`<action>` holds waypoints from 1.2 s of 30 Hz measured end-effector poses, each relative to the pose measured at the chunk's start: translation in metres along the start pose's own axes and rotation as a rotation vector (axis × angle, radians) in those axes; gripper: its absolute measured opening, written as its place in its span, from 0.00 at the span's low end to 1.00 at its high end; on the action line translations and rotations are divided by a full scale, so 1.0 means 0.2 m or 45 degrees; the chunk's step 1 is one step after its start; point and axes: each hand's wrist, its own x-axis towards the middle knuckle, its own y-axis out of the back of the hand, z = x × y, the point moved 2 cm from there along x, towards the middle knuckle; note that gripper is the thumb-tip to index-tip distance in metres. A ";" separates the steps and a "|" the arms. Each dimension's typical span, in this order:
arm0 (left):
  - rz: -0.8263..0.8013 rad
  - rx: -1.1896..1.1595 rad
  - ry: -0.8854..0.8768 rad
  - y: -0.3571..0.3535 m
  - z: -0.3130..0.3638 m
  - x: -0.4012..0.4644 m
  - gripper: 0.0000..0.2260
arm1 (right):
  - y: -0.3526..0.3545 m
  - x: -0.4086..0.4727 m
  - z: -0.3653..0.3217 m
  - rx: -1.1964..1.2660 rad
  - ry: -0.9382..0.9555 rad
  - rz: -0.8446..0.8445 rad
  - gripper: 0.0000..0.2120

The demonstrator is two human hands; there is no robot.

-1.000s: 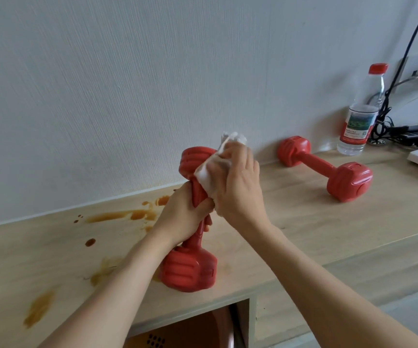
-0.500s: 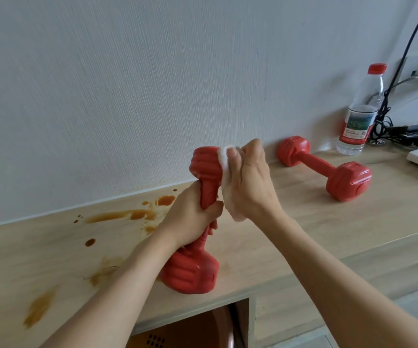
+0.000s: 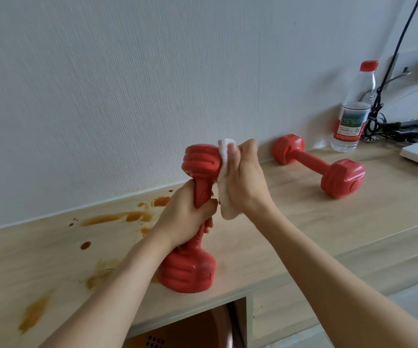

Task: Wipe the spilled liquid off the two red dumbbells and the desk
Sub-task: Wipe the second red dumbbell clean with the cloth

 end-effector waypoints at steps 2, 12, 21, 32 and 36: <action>-0.022 -0.060 -0.008 0.00 0.00 0.00 0.08 | 0.02 0.04 0.05 0.202 -0.201 -0.122 0.13; 0.008 -0.139 -0.012 0.00 -0.02 0.02 0.07 | -0.01 -0.07 0.00 -0.002 0.058 -0.133 0.09; -0.214 -0.322 0.010 0.02 -0.05 0.02 0.06 | 0.05 -0.01 0.13 0.603 -0.463 -0.287 0.17; 0.118 0.055 0.188 0.03 -0.11 0.03 0.04 | -0.02 -0.10 0.02 -0.294 0.159 -0.008 0.08; 0.170 0.130 0.192 0.01 -0.10 0.02 0.06 | -0.04 -0.12 0.01 -0.426 0.259 0.061 0.11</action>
